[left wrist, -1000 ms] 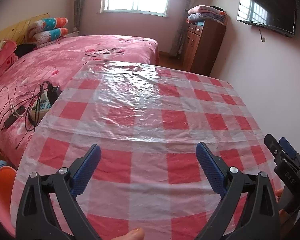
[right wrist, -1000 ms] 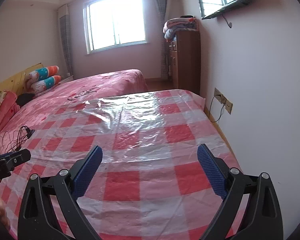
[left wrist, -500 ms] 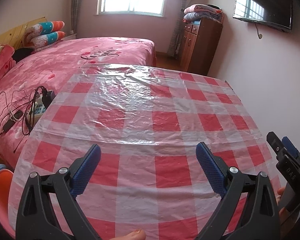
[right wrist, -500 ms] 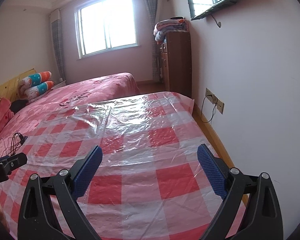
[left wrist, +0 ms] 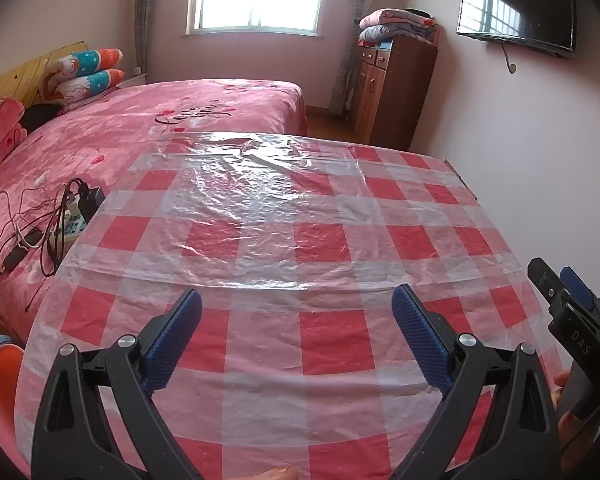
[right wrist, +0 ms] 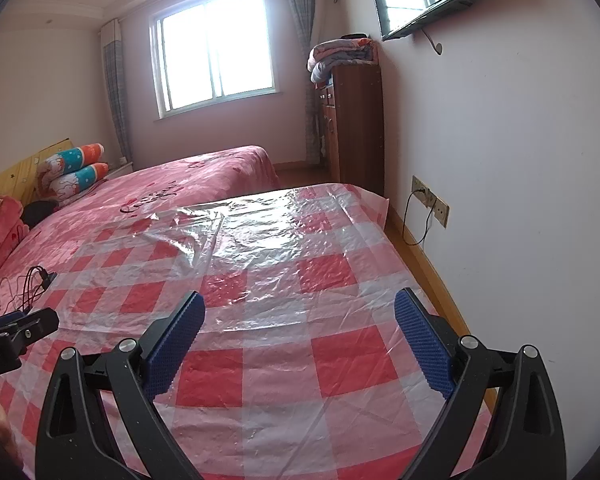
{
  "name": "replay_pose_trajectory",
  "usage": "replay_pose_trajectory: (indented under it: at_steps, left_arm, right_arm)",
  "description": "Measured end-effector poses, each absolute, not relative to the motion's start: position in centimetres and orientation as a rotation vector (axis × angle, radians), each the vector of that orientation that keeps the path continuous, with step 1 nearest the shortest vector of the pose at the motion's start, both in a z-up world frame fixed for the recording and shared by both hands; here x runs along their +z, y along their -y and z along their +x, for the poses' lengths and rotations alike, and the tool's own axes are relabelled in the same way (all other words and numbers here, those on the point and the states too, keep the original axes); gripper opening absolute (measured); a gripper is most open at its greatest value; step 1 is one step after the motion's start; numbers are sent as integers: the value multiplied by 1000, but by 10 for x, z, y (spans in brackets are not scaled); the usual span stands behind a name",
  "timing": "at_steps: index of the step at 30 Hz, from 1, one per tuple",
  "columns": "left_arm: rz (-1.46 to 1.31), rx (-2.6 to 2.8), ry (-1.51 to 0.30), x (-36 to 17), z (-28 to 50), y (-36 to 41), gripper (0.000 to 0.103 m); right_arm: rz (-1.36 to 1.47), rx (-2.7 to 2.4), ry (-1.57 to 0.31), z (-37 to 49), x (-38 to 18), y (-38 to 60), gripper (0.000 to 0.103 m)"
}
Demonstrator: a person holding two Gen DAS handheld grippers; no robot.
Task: Collect trash
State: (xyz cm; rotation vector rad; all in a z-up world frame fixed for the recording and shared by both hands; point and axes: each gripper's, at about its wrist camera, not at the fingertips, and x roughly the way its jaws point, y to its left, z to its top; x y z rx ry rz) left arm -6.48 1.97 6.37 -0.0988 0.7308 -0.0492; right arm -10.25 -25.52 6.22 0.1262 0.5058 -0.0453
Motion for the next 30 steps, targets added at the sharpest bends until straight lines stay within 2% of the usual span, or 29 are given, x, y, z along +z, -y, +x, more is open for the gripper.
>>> replay_pose_trajectory:
  at_steps: [11,16,23,30]
  left_arm:
    - [-178,-90,-709,60,-62,-29,96]
    - [-156,-89,-765,50,-49,-30,96]
    - [-106,-6,-904,18,-16,-33,96]
    - [-46,31,-931,-1,-4,-25,96]
  right_arm:
    - [122,-35,-522,-99,60,252,95]
    - [119,-21,-556,-93,56,248,95]
    - [110,13,-657,-76,44,239,95]
    - [61,8,-802,-54,27,225,95]
